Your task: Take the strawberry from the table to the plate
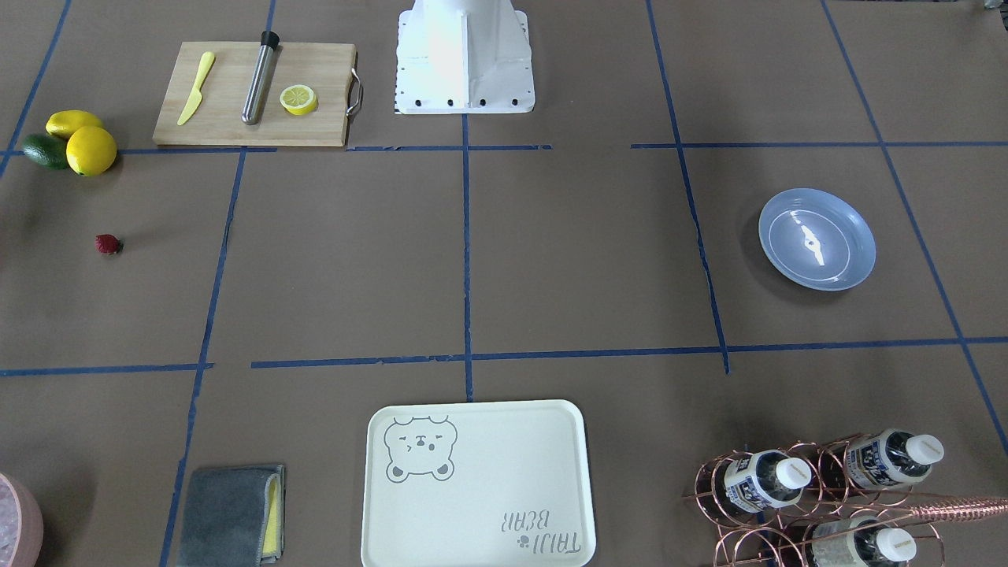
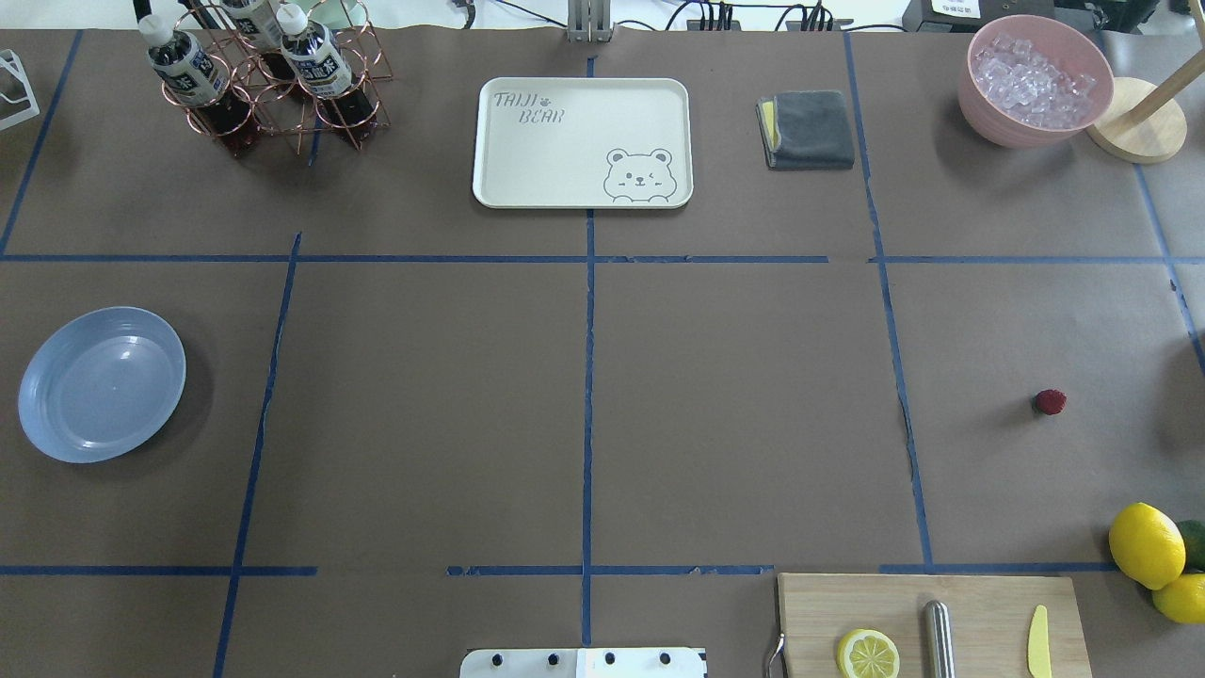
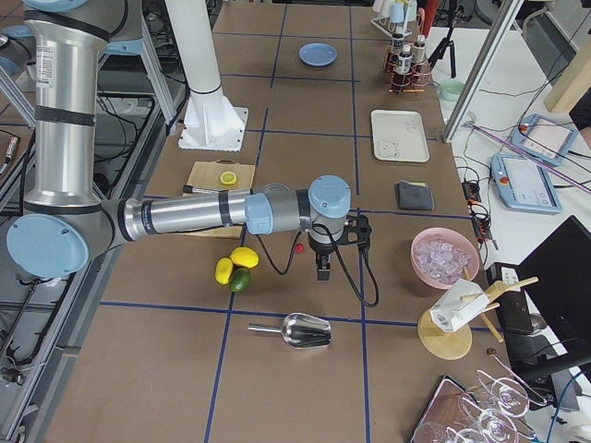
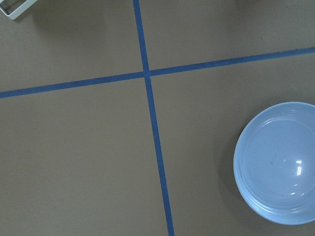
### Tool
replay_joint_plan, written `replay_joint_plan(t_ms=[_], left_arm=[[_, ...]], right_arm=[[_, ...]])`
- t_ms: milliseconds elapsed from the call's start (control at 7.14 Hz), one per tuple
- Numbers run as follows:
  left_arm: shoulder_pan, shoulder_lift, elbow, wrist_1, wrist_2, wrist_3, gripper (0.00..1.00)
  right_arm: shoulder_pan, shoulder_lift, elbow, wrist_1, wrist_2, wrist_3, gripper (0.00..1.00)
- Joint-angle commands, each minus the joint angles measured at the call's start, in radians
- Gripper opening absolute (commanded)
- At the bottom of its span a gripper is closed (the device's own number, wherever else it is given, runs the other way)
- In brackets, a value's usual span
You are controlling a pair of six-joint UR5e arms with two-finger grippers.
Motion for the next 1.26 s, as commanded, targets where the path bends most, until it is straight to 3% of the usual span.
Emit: replay_joint_plan(t_ms=[0, 1121], left_arm=[[-0.006, -0.008, -0.027, -0.038, -0.01, 0.0, 1.0], [0.022, -0.009, -0.021, -0.085, -0.023, -0.006, 1.0]], right_arm=[[0.0, -0.001, 0.002, 0.001, 0.008, 0.001, 1.0], [-0.011, -0.003, 0.007, 0.006, 0.008, -0.002, 1.0]])
